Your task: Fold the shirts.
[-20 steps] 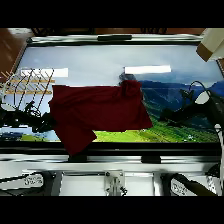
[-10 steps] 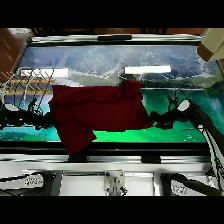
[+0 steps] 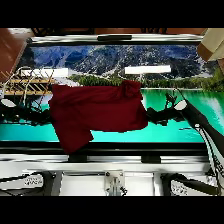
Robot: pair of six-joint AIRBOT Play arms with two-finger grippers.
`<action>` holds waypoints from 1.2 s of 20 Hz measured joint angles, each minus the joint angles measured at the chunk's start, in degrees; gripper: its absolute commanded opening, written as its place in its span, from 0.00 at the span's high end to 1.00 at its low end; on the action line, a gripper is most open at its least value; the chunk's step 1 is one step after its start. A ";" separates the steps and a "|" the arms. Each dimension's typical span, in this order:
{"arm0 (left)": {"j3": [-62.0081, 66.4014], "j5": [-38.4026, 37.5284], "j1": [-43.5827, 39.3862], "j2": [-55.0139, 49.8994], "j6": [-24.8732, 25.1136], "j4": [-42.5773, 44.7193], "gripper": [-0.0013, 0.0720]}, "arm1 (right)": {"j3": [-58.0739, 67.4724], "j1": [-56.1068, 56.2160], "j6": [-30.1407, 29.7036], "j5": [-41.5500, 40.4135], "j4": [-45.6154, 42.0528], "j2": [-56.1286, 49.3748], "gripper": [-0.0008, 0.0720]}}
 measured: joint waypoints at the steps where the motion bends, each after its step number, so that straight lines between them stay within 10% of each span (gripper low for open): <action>1: 2.23 -0.59 0.02 1.49 0.68 0.00 0.94 | 1.11 0.00 -2.25 0.68 1.01 1.18 0.91; 7: 34.73 0.44 1.11 16.26 1.31 -0.13 0.94 | 24.76 -0.55 -14.45 2.58 -2.36 19.61 0.91; 12: 60.28 5.99 1.70 31.45 -4.46 -0.24 0.94 | 45.77 -0.76 -10.12 -0.57 -14.93 38.71 0.91; 18: 62.88 5.73 1.79 43.67 -10.80 1.81 0.94 | 51.71 -0.81 -1.33 0.00 -22.21 49.11 0.91; 24: 55.19 -5.51 1.77 44.44 -11.74 3.43 0.94 | 51.45 -0.79 0.83 18.47 -31.85 43.71 0.91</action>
